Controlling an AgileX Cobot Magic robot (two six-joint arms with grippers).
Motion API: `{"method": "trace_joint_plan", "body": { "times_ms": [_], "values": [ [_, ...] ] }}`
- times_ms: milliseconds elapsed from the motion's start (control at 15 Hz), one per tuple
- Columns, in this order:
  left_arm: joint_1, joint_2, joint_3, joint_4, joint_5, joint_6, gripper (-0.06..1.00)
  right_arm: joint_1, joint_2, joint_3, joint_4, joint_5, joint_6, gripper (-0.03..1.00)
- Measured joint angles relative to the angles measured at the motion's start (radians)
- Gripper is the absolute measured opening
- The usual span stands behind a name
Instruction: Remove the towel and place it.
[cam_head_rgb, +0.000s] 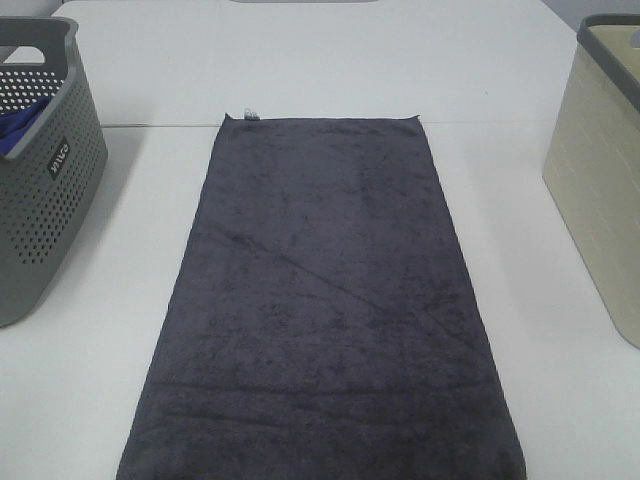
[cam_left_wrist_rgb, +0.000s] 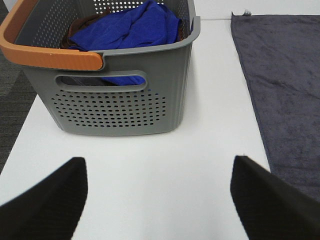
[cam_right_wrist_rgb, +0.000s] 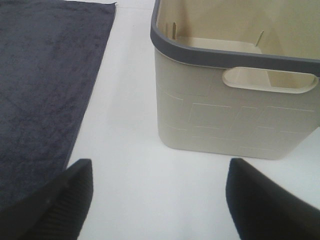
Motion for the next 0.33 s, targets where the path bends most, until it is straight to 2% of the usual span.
{"method": "trace_joint_plan", "body": {
  "times_ms": [333],
  "values": [
    [0.000, 0.000, 0.000, 0.000, 0.000, 0.000, 0.74, 0.000, 0.000, 0.000, 0.000, 0.000, 0.000, 0.73]
  ]
}}
